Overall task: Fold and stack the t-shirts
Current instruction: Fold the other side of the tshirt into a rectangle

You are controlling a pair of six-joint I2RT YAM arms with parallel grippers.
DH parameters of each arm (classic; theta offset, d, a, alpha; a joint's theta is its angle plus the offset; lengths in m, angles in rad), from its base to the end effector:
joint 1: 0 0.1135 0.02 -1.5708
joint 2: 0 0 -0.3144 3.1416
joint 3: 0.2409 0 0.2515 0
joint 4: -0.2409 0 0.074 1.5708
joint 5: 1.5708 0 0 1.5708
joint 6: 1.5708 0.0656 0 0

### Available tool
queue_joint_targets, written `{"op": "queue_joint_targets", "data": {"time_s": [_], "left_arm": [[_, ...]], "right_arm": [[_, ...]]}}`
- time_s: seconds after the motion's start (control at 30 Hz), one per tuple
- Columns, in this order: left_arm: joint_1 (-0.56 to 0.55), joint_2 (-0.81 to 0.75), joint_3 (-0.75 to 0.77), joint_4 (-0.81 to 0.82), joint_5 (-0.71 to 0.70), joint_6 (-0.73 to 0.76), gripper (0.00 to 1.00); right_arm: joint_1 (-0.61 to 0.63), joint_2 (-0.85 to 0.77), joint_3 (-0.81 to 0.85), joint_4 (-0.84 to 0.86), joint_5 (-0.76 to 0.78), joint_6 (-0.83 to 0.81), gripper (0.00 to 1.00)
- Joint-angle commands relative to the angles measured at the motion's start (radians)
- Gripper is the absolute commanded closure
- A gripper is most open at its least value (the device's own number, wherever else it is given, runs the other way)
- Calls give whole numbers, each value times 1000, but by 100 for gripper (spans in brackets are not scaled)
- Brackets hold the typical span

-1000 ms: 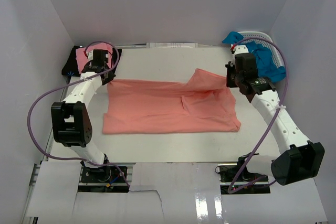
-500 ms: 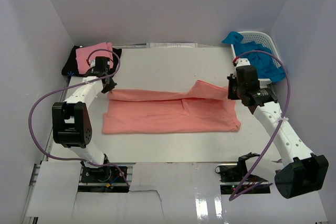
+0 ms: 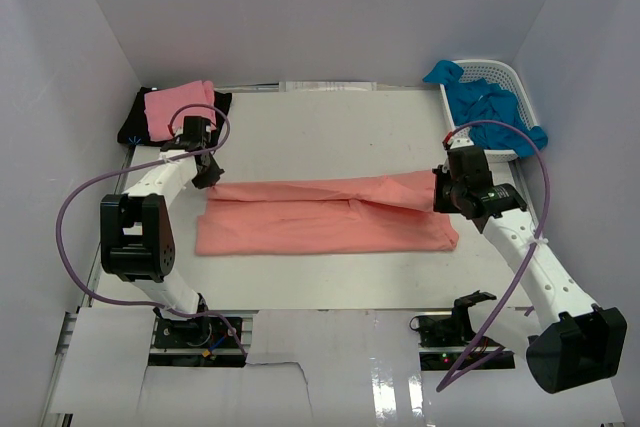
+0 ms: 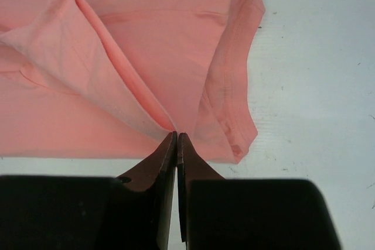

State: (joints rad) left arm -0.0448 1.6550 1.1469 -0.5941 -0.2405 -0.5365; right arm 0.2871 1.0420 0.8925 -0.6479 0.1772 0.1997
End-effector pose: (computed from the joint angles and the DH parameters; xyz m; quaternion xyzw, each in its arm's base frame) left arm 0.3516 -0.0001 0.2375 -0.2620 0.9298 0.0457 0.2543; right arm 0.2034 0.0480 0.3088 -0.0070 0.9231 0.0110 0.3843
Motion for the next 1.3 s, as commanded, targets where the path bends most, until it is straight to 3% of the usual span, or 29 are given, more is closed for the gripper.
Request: {"op": "queue_joint_targets", "data": {"time_s": [0.0,0.53,0.9,1.27], "left_arm": [[2,-41,-21,-3,20,-13,100],[2,-46,-115,-13,75,-20,100],[2,-1,-96,-64,-17,-25,100],[5,49,26,-122,-123,-14,100]], "right_arm": [[-6,-17,-6,-28,10,7,92],[12,191,100,-228,-50,-72,92],[116,372,184,-308,15,-62,92],[155,527,301,-432,260,-25,92]]}}
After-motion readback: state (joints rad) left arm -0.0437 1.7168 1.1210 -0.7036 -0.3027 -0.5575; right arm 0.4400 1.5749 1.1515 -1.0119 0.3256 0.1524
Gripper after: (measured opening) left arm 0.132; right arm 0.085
